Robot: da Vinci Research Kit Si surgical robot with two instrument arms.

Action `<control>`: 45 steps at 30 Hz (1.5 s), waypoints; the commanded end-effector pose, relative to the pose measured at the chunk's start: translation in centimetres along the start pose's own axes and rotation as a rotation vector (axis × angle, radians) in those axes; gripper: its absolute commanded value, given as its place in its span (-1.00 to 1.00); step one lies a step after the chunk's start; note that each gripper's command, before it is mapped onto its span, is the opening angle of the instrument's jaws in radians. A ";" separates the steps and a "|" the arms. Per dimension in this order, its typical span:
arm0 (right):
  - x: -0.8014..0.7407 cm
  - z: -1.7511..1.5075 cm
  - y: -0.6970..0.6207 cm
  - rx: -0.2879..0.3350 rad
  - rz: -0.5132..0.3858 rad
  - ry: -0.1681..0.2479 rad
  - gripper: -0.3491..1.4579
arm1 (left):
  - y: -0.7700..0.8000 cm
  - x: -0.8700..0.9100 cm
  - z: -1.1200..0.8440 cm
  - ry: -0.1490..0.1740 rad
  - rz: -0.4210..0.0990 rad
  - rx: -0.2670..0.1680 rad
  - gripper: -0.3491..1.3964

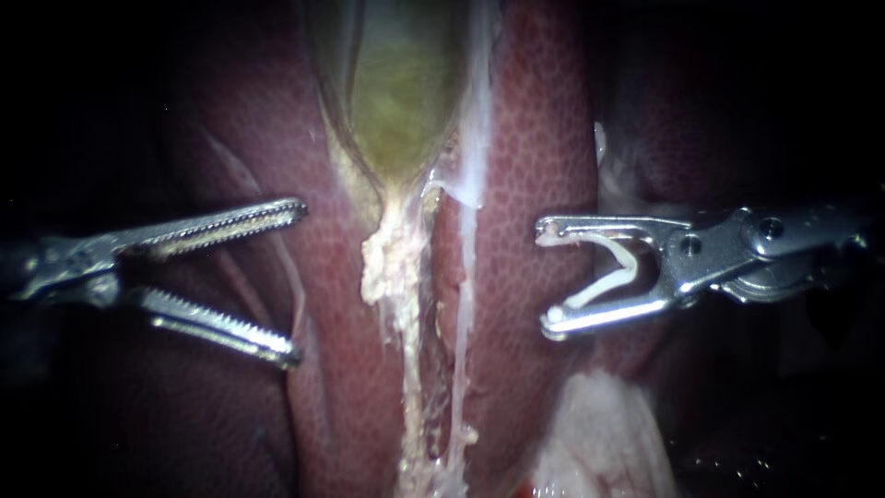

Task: Grabbing gallbladder

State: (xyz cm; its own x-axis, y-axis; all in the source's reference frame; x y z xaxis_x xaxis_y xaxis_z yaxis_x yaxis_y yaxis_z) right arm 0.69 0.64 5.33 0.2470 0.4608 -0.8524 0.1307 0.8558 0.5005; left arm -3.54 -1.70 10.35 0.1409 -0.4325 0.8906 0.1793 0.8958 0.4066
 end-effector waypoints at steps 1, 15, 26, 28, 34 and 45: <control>0.00 0.00 0.00 0.000 0.000 0.000 0.05 | -0.01 0.00 0.00 0.000 -0.002 0.000 0.29; -0.01 -0.01 0.02 -0.001 0.000 0.000 0.05 | 0.01 -0.02 0.13 0.002 -0.087 -0.024 0.19; -0.01 0.00 0.02 -0.001 0.000 0.000 0.05 | 0.09 0.11 0.35 0.003 -0.130 -0.050 0.18; -0.01 0.00 0.02 -0.001 0.000 0.000 0.05 | 0.11 0.16 0.39 0.004 -0.134 -0.058 0.18; -0.01 0.00 0.02 -0.001 0.000 0.000 0.05 | 0.11 0.29 0.51 0.003 -0.168 -0.070 0.12; -0.01 0.00 0.01 0.000 0.000 0.000 0.05 | 0.17 0.42 0.71 0.004 -0.199 -0.111 -0.07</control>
State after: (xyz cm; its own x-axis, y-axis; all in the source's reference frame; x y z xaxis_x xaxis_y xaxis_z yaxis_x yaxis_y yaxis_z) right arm 0.69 0.64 5.35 0.2468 0.4609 -0.8525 0.1305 0.8559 0.5005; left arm -4.13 -1.65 10.95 0.0932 -0.6055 0.7904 0.3170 0.7706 0.5529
